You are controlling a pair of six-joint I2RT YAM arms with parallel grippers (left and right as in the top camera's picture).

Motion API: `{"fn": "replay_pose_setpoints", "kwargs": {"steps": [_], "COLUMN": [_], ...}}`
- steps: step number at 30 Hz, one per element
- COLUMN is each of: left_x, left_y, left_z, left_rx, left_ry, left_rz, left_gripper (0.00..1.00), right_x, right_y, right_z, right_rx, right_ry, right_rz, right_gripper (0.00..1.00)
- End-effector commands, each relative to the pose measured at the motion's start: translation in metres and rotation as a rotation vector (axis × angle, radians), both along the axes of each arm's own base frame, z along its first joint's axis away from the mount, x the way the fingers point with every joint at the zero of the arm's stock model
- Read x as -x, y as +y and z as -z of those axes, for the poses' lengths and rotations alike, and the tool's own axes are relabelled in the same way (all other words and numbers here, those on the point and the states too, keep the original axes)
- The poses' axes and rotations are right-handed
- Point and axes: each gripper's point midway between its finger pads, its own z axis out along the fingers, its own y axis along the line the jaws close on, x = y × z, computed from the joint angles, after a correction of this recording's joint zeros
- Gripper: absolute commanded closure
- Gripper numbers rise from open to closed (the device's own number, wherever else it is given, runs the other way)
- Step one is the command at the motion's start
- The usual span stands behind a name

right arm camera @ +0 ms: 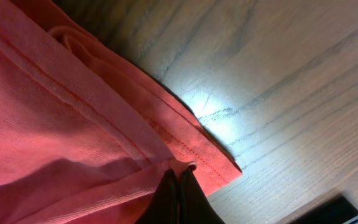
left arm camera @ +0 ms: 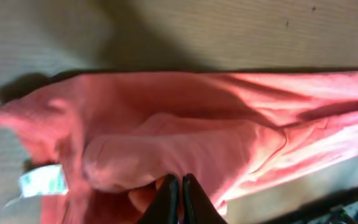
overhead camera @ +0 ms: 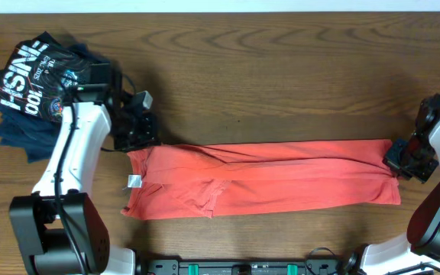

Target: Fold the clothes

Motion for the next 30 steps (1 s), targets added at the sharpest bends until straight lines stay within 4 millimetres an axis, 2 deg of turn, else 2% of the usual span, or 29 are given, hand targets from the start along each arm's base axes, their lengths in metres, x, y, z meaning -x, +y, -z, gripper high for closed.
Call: {"fn": "replay_pose_setpoints", "kwargs": {"steps": [1, 6, 11, 17, 21, 24, 28, 30], "left_x": [0.016, 0.029, 0.046, 0.048, 0.048, 0.039, 0.029, 0.035], "left_y": [0.005, 0.036, 0.043, 0.05, 0.041, 0.024, 0.014, 0.014], "left_z": [0.02, 0.05, 0.062, 0.062, 0.06, 0.045, 0.026, 0.021], "left_rx": [-0.09, -0.288, -0.331, -0.375, -0.324, -0.216, -0.149, -0.151], "left_ry": [0.068, 0.12, 0.178, 0.191, 0.195, 0.142, 0.07, 0.078], "left_rz": [-0.037, -0.149, -0.197, -0.244, -0.237, -0.202, -0.188, -0.187], "left_gripper": [0.94, 0.94, 0.94, 0.94, 0.94, 0.94, 0.93, 0.84], "right_x": [0.003, 0.001, 0.0, -0.002, -0.002, -0.002, -0.002, -0.002], "right_y": [-0.001, -0.002, -0.002, -0.003, -0.003, -0.003, -0.003, -0.003], "right_z": [0.0, 0.0, 0.0, 0.001, 0.001, 0.001, 0.001, 0.001], "right_rx": [0.003, 0.008, 0.01, 0.014, 0.014, 0.015, 0.015, 0.015], "right_ry": [-0.009, -0.019, -0.023, -0.03, -0.031, -0.032, -0.033, -0.033], "right_rz": [0.026, 0.026, 0.026, 0.026, 0.026, 0.026, 0.026, 0.026], "right_gripper": [0.99, 0.99, 0.99, 0.99, 0.99, 0.99, 0.99, 0.99]}}
